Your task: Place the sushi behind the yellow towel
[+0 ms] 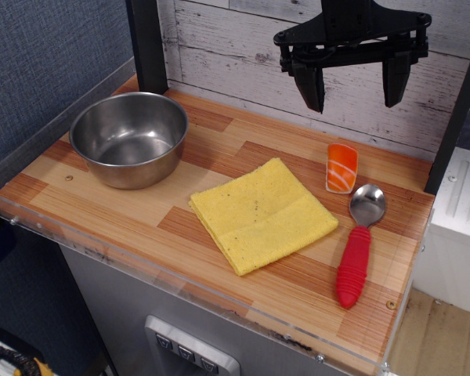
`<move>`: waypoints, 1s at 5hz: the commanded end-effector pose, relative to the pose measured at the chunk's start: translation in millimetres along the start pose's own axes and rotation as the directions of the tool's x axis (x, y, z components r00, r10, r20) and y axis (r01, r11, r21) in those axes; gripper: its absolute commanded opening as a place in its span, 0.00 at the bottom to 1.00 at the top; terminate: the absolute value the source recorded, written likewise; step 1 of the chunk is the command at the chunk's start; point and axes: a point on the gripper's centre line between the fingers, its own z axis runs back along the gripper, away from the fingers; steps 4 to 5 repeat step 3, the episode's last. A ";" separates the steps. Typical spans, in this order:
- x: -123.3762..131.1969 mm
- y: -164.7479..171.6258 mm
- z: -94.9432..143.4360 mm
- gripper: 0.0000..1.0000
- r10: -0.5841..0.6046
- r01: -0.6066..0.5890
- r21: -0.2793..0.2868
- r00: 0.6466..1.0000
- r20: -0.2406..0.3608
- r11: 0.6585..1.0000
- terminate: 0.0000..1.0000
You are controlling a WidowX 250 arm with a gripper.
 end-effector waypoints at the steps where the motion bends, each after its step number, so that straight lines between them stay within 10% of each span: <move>1: 1.9 -4.7 16.0 1.00 -0.005 0.006 -0.026 0.999 0.042 1.000 0.00; 2: 1.9 -4.7 16.0 1.00 -0.005 0.006 -0.026 0.999 0.042 1.000 0.00; 3: 1.9 -4.7 16.0 1.00 -0.005 0.006 -0.026 0.999 0.042 1.000 1.00; 5: 1.9 -4.7 16.0 1.00 -0.005 0.006 -0.026 0.999 0.042 1.000 1.00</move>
